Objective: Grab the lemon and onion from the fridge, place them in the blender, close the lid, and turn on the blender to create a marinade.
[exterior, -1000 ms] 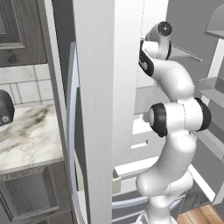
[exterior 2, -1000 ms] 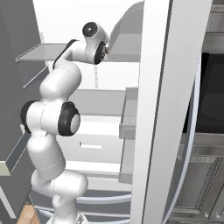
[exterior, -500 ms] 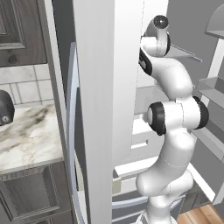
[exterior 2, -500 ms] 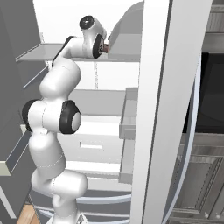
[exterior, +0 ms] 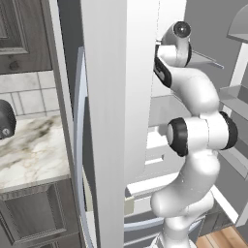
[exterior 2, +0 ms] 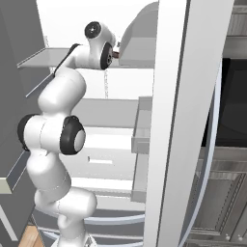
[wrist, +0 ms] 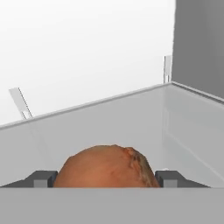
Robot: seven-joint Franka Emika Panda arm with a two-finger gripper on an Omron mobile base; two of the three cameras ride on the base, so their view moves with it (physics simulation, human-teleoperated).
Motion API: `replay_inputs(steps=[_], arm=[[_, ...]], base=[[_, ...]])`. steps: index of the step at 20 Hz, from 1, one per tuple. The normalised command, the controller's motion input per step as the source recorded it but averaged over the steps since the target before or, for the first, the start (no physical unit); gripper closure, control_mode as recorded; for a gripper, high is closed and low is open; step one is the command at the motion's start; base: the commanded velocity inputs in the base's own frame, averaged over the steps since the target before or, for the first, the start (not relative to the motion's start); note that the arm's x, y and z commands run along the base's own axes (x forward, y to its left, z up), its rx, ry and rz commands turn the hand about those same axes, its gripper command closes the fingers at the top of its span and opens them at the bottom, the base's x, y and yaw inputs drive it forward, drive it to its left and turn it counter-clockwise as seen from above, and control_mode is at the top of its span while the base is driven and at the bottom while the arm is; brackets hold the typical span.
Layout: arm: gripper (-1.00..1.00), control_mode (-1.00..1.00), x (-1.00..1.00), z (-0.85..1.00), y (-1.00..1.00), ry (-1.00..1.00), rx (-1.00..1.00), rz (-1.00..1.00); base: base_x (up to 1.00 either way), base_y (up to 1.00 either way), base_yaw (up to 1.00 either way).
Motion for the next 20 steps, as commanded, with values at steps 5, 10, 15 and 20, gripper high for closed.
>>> replay_inputs(steps=[5,10,15,20], arm=[[1.00,-1.00,-0.59,-0.10,0.00,-0.26,0.00,0.00],[1.00,-1.00,-0.78,0.41,0.00,-0.03,0.00,0.00],[1.00,-1.00,-0.94,0.52,0.00,0.02,0.00,0.05],[1.00,-1.00,-0.94,0.06,0.00,0.05,-0.01,0.09]], base=[[0.00,0.00,0.00],[0.00,0.00,0.00],[0.00,0.00,0.00],[0.00,0.00,0.00]])
